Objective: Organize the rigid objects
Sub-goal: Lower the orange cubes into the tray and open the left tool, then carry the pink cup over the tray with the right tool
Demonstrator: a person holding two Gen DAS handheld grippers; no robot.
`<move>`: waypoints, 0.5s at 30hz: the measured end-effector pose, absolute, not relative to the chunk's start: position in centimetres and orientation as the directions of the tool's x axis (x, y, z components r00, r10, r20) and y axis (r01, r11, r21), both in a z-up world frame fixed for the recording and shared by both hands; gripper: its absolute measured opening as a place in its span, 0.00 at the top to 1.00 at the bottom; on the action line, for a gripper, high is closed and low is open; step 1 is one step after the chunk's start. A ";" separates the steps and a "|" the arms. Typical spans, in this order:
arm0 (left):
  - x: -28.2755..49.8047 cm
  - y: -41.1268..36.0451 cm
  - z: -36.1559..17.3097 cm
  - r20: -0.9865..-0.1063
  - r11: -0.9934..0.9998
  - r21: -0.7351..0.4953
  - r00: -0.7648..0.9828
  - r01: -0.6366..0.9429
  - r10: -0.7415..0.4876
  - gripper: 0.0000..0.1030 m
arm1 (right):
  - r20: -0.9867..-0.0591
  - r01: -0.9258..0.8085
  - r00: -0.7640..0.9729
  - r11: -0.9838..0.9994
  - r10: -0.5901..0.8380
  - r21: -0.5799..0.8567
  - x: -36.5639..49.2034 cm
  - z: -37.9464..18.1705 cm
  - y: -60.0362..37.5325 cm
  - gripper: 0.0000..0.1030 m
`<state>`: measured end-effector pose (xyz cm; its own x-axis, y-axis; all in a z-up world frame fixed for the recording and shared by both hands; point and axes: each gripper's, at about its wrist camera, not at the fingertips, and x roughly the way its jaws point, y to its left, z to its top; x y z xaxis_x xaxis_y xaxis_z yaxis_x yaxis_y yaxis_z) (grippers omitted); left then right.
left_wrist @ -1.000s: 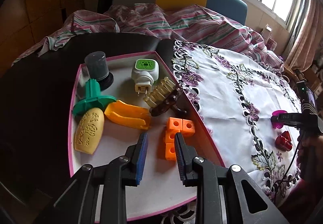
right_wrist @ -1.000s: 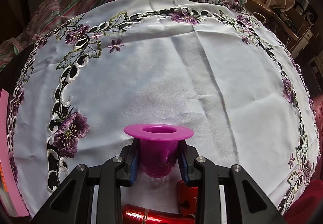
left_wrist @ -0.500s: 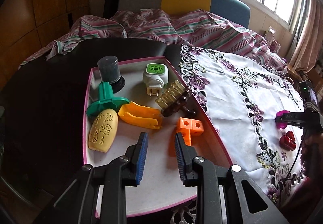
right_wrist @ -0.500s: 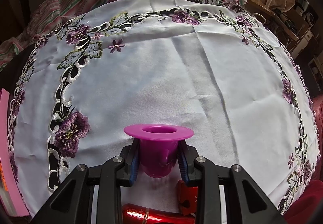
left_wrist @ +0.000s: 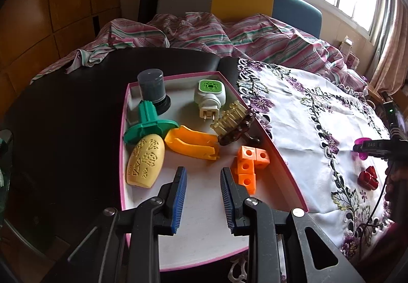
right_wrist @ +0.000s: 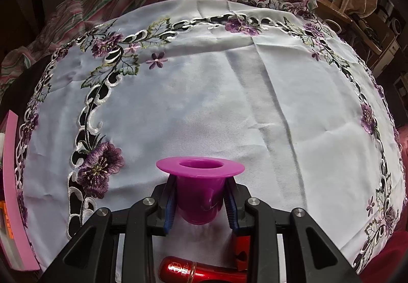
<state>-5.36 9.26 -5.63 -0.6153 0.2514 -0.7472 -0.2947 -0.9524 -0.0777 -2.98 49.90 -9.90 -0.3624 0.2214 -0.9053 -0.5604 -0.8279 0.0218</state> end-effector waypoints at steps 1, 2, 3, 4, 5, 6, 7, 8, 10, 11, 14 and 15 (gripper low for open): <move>-5.3 9.1 -5.6 -0.746 -0.953 -0.077 -0.618 -0.293 0.250 0.73 | -0.897 -0.556 -0.383 -0.830 0.219 0.035 -2.9 -9.5 49.8 0.69; -5.3 9.0 -5.6 -0.745 -0.954 -0.076 -0.620 -0.290 0.247 0.73 | -0.890 -0.547 -0.402 -0.836 0.215 0.046 -2.9 -9.2 49.6 0.69; -5.3 8.8 -5.6 -0.745 -0.955 -0.074 -0.621 -0.288 0.245 0.73 | -0.885 -0.533 -0.416 -0.845 0.208 0.052 -3.0 -8.9 49.2 0.69; -5.3 8.6 -5.6 -0.745 -0.956 -0.075 -0.621 -0.285 0.243 0.73 | -0.882 -0.516 -0.424 -0.855 0.204 0.050 -3.3 -8.8 48.8 0.69; -5.3 8.4 -5.6 -0.745 -0.956 -0.077 -0.621 -0.282 0.243 0.73 | -0.882 -0.498 -0.425 -0.866 0.205 0.039 -3.5 -8.8 48.4 0.69; -5.3 8.2 -5.6 -0.745 -0.957 -0.080 -0.621 -0.279 0.243 0.73 | -0.883 -0.482 -0.423 -0.876 0.204 0.029 -3.8 -8.8 47.9 0.69; -5.3 8.1 -5.6 -0.745 -0.957 -0.081 -0.621 -0.277 0.243 0.73 | -0.884 -0.466 -0.421 -0.885 0.201 0.021 -4.0 -8.9 47.5 0.69; -5.3 7.9 -5.6 -0.744 -0.958 -0.081 -0.622 -0.275 0.242 0.73 | -0.886 -0.451 -0.419 -0.892 0.199 0.013 -4.2 -9.0 47.1 0.69; -5.2 7.6 -5.5 -0.743 -0.959 -0.083 -0.624 -0.273 0.242 0.73 | -0.888 -0.424 -0.417 -0.906 0.196 -0.001 -4.4 -9.1 46.5 0.69; -5.2 7.3 -5.5 -0.741 -0.959 -0.083 -0.627 -0.270 0.240 0.73 | -0.889 -0.411 -0.417 -0.912 0.188 0.000 -4.4 -9.1 46.2 0.69; -5.2 6.5 -5.5 -0.738 -0.965 -0.082 -0.635 -0.251 0.228 0.73 | -0.879 -0.374 -0.449 -0.927 0.161 0.022 -4.4 -8.1 45.0 0.69; -5.3 6.2 -5.5 -0.739 -0.967 -0.086 -0.636 -0.241 0.224 0.73 | -0.873 -0.354 -0.468 -0.934 0.137 0.043 -4.4 -7.5 44.3 0.69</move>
<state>-5.30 6.15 -5.55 -0.6357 0.2243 -0.7387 -0.2415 -0.9666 -0.0857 -4.38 44.29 -7.46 -0.4684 0.1373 -0.8728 -0.3544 -0.9341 0.0433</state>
